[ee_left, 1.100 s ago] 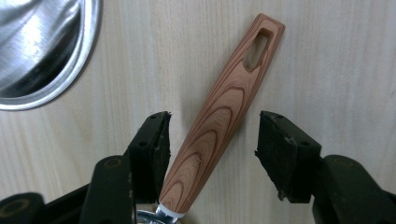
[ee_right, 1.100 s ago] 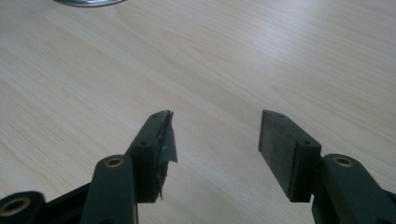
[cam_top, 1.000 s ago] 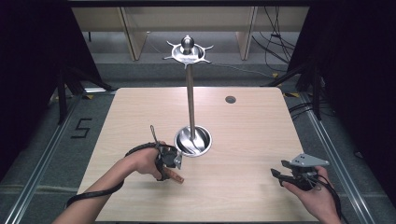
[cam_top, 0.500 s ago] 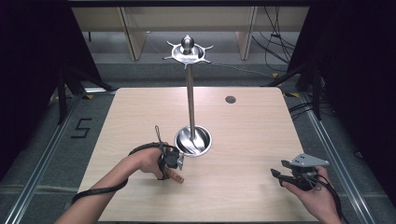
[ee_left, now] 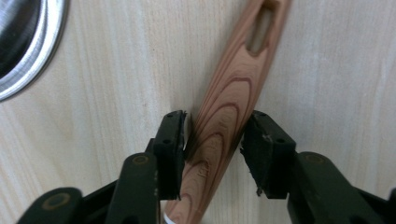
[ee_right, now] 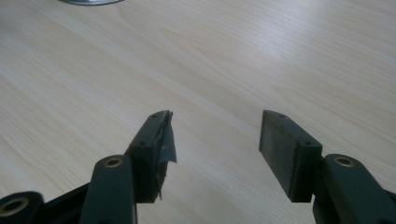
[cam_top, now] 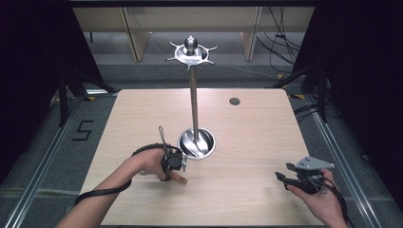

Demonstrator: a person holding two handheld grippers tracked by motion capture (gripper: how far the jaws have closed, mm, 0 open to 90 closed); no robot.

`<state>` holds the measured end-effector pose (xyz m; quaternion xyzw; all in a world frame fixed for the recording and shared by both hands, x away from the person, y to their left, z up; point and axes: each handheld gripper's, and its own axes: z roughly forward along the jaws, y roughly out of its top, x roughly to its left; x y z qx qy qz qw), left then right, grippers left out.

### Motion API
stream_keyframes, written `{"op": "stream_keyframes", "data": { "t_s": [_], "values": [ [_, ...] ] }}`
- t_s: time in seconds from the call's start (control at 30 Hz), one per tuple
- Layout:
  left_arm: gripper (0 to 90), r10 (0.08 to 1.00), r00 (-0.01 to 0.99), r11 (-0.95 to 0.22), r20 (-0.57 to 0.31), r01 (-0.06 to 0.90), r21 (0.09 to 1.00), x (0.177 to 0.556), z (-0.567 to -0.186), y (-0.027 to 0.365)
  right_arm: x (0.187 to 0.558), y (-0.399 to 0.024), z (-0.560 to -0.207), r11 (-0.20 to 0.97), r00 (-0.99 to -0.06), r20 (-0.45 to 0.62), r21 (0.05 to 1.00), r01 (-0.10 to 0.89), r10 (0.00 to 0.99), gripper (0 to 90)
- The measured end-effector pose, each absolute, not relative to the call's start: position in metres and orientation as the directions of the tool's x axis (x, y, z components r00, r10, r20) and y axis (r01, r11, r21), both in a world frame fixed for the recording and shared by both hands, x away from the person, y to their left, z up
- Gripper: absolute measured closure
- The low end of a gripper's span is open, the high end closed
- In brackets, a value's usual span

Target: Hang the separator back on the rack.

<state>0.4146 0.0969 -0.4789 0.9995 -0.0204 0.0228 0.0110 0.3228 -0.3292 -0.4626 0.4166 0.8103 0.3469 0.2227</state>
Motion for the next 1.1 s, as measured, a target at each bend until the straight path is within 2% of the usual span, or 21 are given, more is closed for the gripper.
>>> {"op": "stream_keyframes", "data": {
  "t_s": [0.13,0.27,0.3,0.53,0.77,0.8,0.87,1.0,1.03,1.1],
  "values": [
    [66.0,-0.033,0.999,-0.999,0.038,-0.033,0.005,0.414,-0.479,0.096,0.323,-0.329,-0.463,0.412,-0.555,-0.07,0.748,0.52,0.829,44.4],
    [66.7,0.003,1.0,-1.0,0.014,0.003,0.004,0.415,-0.479,0.098,0.323,-0.329,-0.463,0.416,-0.558,-0.073,0.747,0.519,0.827,44.4],
    [66.8,0.001,1.0,-1.0,0.019,0.001,0.005,0.416,-0.479,0.099,0.322,-0.327,-0.464,0.388,-0.547,-0.036,0.744,0.545,0.837,44.4],
    [67.0,0.051,0.999,-0.998,0.013,0.05,0.025,0.413,-0.477,0.102,0.323,-0.327,-0.464,0.4,-0.556,-0.042,0.74,0.54,0.83,44.4],
    [67.2,0.128,0.991,-0.982,0.051,0.119,0.148,0.406,-0.459,0.119,0.321,-0.326,-0.462,0.379,-0.537,-0.031,0.743,0.552,0.843,44.4],
    [67.2,0.144,0.988,-0.976,0.057,0.132,0.171,0.405,-0.457,0.122,0.323,-0.328,-0.463,0.41,-0.557,-0.066,0.749,0.52,0.828,44.4],
    [67.2,0.146,0.986,-0.973,0.084,0.128,0.191,0.404,-0.453,0.126,0.323,-0.328,-0.463,0.41,-0.556,-0.066,0.749,0.521,0.828,44.4],
    [67.3,0.244,0.959,-0.93,0.141,0.19,0.316,0.393,-0.441,0.148,0.323,-0.328,-0.463,0.409,-0.556,-0.065,0.75,0.52,0.828,44.5],
    [67.3,0.265,0.953,-0.917,0.148,0.201,0.345,0.39,-0.44,0.153,0.321,-0.326,-0.462,0.379,-0.538,-0.031,0.744,0.55,0.843,44.5],
    [67.3,0.279,0.948,-0.905,0.154,0.206,0.372,0.388,-0.438,0.159,0.321,-0.326,-0.462,0.385,-0.541,-0.038,0.745,0.546,0.84,44.5]
  ]
}}
